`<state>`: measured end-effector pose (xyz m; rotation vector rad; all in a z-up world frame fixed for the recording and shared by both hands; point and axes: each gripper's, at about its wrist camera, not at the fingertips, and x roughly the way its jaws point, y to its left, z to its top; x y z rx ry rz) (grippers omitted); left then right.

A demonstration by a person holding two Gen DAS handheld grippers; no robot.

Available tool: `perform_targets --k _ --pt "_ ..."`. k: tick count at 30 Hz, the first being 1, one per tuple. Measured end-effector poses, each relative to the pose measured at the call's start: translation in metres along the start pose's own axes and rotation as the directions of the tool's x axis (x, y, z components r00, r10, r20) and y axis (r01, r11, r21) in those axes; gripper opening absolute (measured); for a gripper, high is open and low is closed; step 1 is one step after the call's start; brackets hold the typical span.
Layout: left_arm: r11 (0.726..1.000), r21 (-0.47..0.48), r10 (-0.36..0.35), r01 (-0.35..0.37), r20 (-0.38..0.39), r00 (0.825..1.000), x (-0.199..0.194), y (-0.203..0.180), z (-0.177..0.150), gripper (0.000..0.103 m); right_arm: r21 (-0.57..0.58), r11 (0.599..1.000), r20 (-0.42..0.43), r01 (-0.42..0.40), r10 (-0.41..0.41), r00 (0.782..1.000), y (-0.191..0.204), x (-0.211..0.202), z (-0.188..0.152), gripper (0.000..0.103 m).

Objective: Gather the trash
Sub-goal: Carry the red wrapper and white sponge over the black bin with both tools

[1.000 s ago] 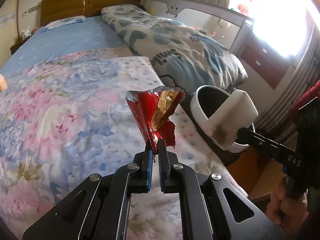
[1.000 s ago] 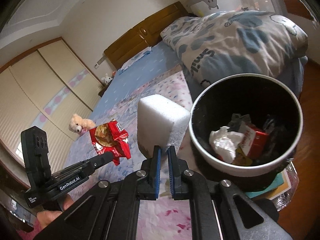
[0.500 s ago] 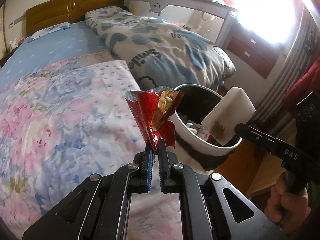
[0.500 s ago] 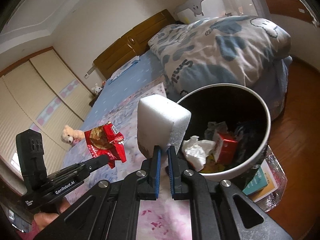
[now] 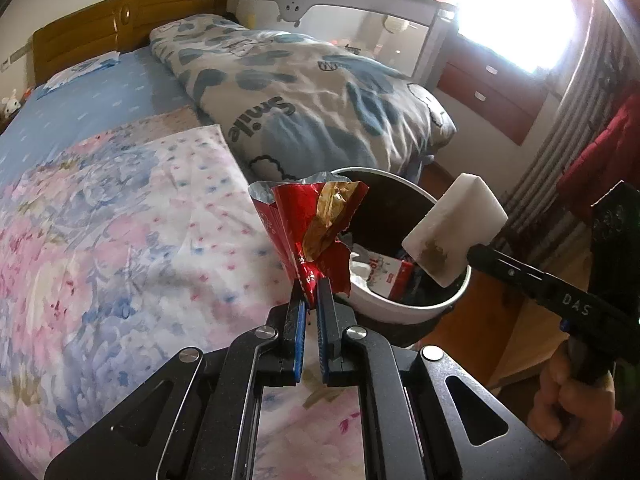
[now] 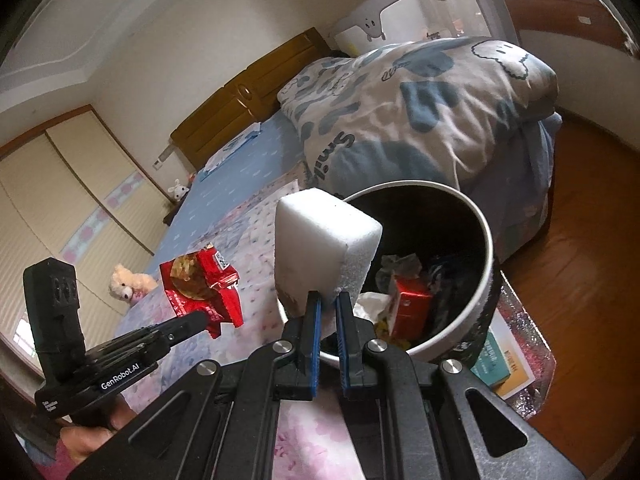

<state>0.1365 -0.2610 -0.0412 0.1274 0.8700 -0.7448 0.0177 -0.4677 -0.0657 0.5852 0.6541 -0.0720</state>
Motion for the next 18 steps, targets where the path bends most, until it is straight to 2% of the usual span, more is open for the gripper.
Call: perform_targets --k 18 --pt "0.997 0.073 -0.025 0.026 -0.013 1.000 0.017 -0.040 0.016 0.004 0.024 0.999 0.010 0.029 -0.030 1.000 -0.020 -0.004 0.005 0.007"
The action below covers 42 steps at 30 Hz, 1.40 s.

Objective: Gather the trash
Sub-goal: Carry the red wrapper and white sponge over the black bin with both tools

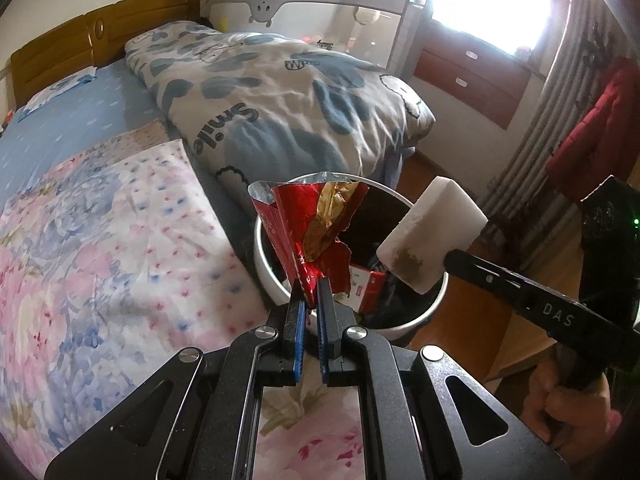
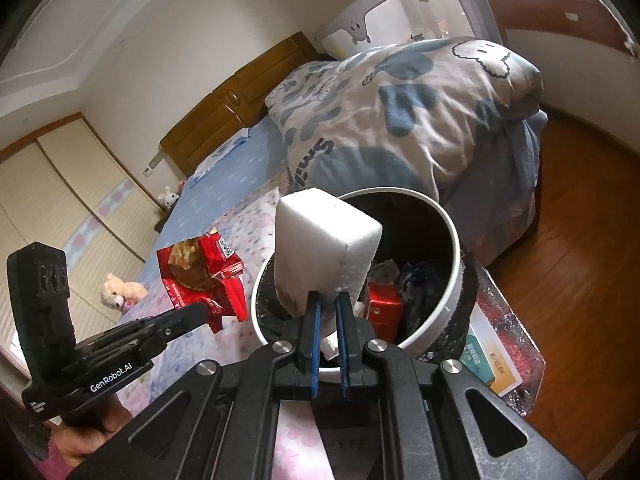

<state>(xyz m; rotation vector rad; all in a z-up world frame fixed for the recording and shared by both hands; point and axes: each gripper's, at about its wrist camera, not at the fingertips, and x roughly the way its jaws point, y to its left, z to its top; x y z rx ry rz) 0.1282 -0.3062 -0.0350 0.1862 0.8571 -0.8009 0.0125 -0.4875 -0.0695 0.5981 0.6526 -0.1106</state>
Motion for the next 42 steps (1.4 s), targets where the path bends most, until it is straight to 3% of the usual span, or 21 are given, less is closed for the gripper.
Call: perform_targets --k 42 --pt "0.999 0.041 0.013 -0.011 -0.046 0.999 0.045 -0.017 0.024 0.004 -0.024 0.999 -0.002 0.041 -0.041 0.999 -0.009 0.012 0.024 0.007"
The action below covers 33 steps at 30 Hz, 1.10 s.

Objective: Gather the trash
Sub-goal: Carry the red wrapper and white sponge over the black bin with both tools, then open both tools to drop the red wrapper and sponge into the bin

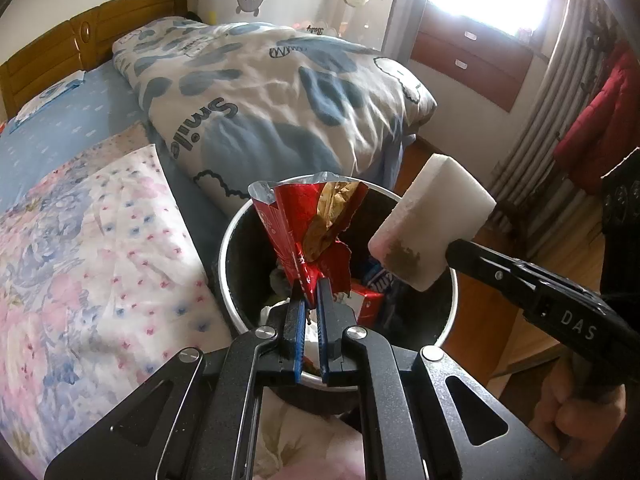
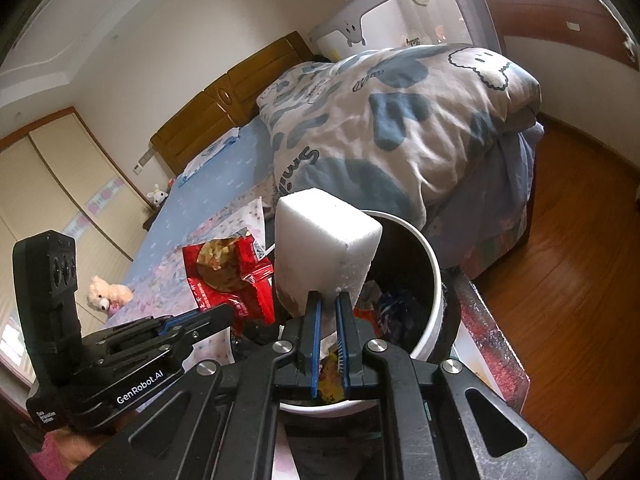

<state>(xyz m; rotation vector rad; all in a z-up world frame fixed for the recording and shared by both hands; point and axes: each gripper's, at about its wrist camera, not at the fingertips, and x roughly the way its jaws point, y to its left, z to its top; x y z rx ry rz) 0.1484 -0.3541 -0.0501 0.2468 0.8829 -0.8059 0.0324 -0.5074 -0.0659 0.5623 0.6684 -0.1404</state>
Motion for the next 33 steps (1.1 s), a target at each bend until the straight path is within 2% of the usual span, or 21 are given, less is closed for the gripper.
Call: perform_targets --k 33 --pt "1.000 -0.008 -0.010 0.010 -0.040 0.999 0.022 0.005 0.003 0.005 -0.009 0.999 -0.050 0.030 -0.031 0.998 -0.003 0.027 0.004 0.007"
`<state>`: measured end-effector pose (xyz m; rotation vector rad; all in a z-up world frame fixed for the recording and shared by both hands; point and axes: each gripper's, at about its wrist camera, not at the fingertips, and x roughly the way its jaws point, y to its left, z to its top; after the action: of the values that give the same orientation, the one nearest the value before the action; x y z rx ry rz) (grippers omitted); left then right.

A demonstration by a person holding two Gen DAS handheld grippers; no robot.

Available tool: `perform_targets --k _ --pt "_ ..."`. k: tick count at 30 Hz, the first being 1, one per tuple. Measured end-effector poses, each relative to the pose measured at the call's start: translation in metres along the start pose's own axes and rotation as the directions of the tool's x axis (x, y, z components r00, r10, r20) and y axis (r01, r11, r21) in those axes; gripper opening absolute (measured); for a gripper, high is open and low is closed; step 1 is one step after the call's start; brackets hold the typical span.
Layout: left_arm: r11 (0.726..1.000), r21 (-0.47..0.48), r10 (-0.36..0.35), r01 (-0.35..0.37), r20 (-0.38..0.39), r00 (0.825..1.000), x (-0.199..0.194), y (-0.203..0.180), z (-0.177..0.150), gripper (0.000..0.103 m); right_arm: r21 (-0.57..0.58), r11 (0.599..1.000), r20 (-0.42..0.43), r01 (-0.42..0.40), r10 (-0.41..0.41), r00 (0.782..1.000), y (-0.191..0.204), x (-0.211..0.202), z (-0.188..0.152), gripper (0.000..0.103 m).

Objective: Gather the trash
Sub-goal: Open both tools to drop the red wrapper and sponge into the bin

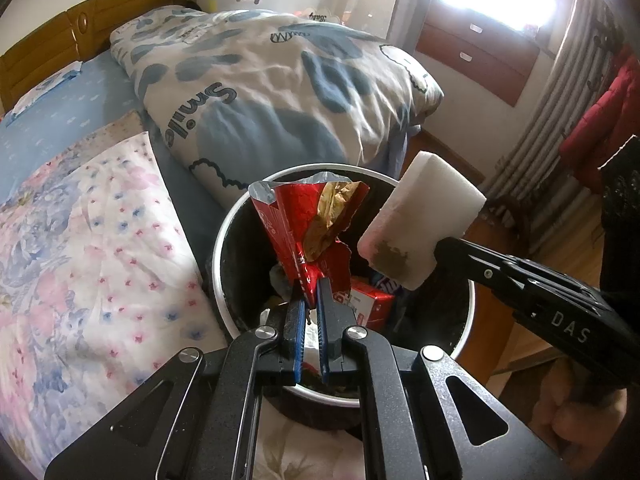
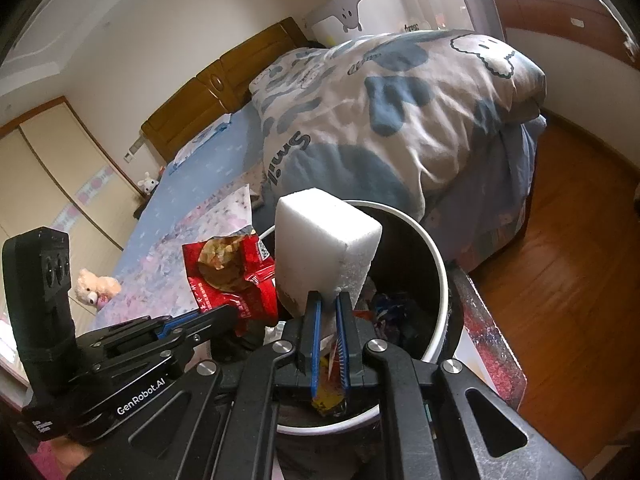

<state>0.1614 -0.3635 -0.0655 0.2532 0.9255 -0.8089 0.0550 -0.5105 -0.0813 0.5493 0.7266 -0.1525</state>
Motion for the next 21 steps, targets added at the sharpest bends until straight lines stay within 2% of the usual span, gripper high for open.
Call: perform_targets --k 5,7,9,14,17,21 --pt "1.000 0.000 -0.004 0.004 0.004 1.000 -0.002 0.000 -0.001 0.016 0.016 1.000 -0.015 0.001 -0.001 1.000 -0.003 0.003 0.001 0.015" --pt "1.000 -0.006 0.000 0.001 0.004 1.000 -0.004 0.001 -0.003 0.024 0.031 1.000 -0.014 -0.002 0.003 1.000 -0.006 0.002 0.000 0.024" --pt "1.000 -0.016 -0.001 0.002 0.013 1.000 -0.008 0.004 -0.006 0.039 0.042 0.999 -0.005 -0.007 0.007 1.000 -0.006 -0.001 -0.002 0.036" --pt "0.998 -0.063 -0.002 0.005 0.045 0.999 -0.028 0.017 -0.018 0.042 0.054 0.998 0.024 -0.019 0.018 1.000 -0.004 -0.013 -0.005 0.045" --pt "0.995 -0.103 0.002 0.006 0.075 0.997 -0.045 0.028 -0.030 0.048 0.060 0.998 0.056 -0.027 0.024 0.998 0.002 -0.025 -0.008 0.054" --pt "0.987 -0.162 0.011 0.008 0.115 0.993 -0.071 0.043 -0.051 0.048 0.046 0.998 0.094 -0.038 0.034 0.995 0.018 -0.040 -0.020 0.071"
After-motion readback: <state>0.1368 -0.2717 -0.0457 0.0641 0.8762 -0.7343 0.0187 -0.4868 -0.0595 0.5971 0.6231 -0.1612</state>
